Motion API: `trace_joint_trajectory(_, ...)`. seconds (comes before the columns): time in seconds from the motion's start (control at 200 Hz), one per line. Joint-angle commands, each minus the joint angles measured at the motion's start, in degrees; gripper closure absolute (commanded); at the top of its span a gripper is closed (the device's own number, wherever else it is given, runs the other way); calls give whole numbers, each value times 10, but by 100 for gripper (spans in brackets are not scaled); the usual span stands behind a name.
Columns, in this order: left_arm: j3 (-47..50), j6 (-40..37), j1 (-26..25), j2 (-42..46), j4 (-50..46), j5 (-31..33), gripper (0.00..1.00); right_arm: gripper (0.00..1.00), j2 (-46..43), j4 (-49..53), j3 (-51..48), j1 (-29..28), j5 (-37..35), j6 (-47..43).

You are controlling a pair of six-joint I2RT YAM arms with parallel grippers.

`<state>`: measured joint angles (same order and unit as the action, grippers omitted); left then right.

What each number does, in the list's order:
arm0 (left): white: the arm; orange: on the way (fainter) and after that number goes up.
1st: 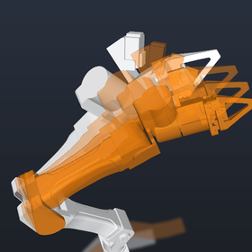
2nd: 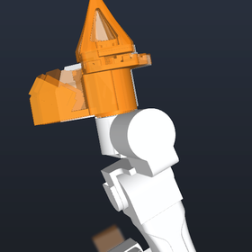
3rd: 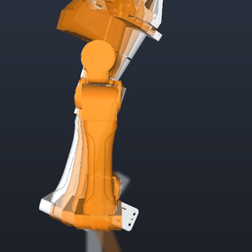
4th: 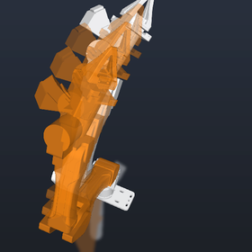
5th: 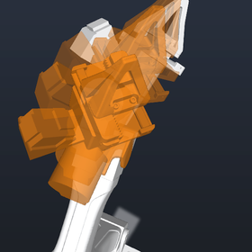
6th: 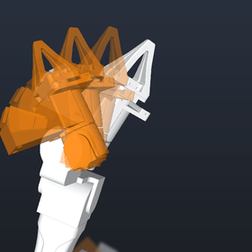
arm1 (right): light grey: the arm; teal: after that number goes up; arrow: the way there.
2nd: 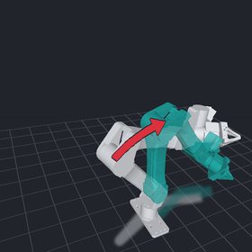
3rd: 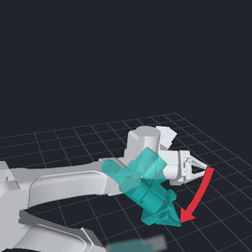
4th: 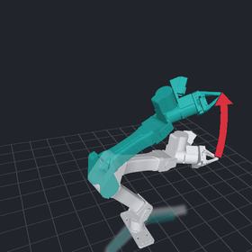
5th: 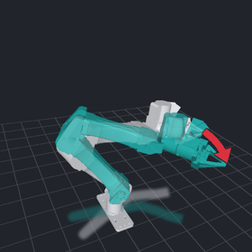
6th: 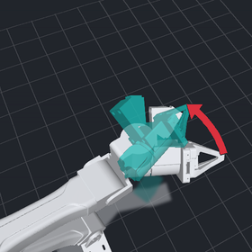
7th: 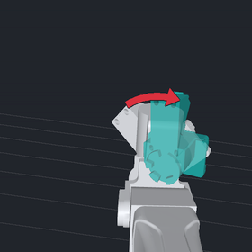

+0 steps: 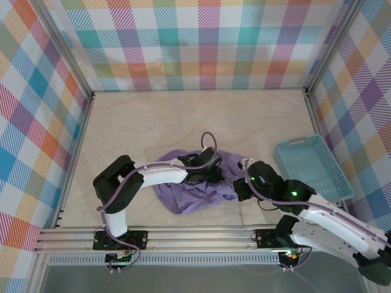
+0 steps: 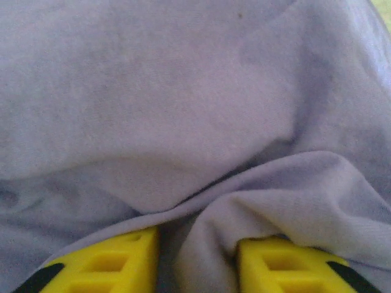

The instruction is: Fold the inside-out t-shirt

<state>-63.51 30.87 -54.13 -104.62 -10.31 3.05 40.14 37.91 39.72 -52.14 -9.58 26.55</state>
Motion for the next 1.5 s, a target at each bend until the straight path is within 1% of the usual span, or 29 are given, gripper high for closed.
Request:
trace_joint_trajectory(0.0, 26, 22, 26, 4, -6, 8, 60, 100, -57, 33, 23, -4, -45, 0)
trace_joint_trajectory(0.09, 49, 27, 29, 26, 12, 6, 56, 100, -70, 57, 12, -3, -78, 36)
trace_joint_trajectory(0.175, 79, 30, 25, 62, 38, 2, 52, 100, -64, 71, -14, -3, -95, 96)
trace_joint_trajectory(0.26, 86, 17, -3, 97, 15, 48, 47, 100, -50, 86, -46, -3, -103, 168)
trace_joint_trajectory(0.31, 84, 4, -25, 112, -1, 73, 44, 100, -39, 71, -60, -3, -86, 171)
trace_joint_trajectory(0.345, 82, 0, -37, 119, -10, 85, 43, 100, -30, 58, -63, -3, -71, 162)
trace_joint_trajectory(0.38, 84, 0, -46, 126, -15, 91, 43, 95, -21, 46, -61, -3, -57, 148)
trace_joint_trajectory(0.44, 95, 3, -53, 138, -10, 88, 43, 82, -4, 26, -40, -3, -27, 116)
trace_joint_trajectory(0.48, 107, 11, -55, 149, -2, 87, 43, 77, 13, 22, -20, -4, -9, 92)
trace_joint_trajectory(0.56, 136, 23, -54, 177, 19, 96, 43, 67, 53, 34, 23, -10, 0, 65)
trace_joint_trajectory(0.63, 160, 37, -53, 202, 33, 111, 43, 59, 79, 39, 47, -26, -10, 56)
trace_joint_trajectory(0.705, 186, 57, -50, 228, 42, 133, 43, 53, 111, 40, 63, -47, -27, 53)
trace_joint_trajectory(0.775, 212, 80, -43, 254, 48, 148, 43, 50, 147, 49, 79, -65, -53, 57)
trace_joint_trajectory(0.875, 248, 106, -22, 282, 56, 146, 40, 47, 205, 69, 108, -76, -81, 62)
trace_joint_trajectory(0.955, 261, 119, -7, 292, 38, 145, 40, 45, 243, 74, 123, -81, -91, 62)
trace_joint_trajectory(1.06, 270, 119, -2, 294, 26, 143, 37, 46, 287, 77, 141, -87, -102, 62)
trace_joint_trajectory(1.115, 269, 115, -1, 286, 19, 137, 34, 50, 307, 82, 150, -87, -109, 62)
trace_joint_trajectory(1.225, 254, 106, 0, 248, 8, 118, 34, 57, 343, 115, 167, -87, -144, 78)
trace_joint_trajectory(1.295, 244, 106, 0, 219, 7, 107, 37, 71, 353, 131, 171, -87, -158, 84)
trace_joint_trajectory(1.395, 235, 105, 0, 187, 16, 99, 42, 88, 342, 135, 171, -87, -156, 81)
trace_joint_trajectory(1.47, 220, 103, 1, 167, 8, 104, 49, 100, 323, 140, 171, -87, -157, 76)
trace_joint_trajectory(1.495, 216, 102, 1, 161, 6, 108, 52, 100, 315, 142, 172, -87, -159, 73)
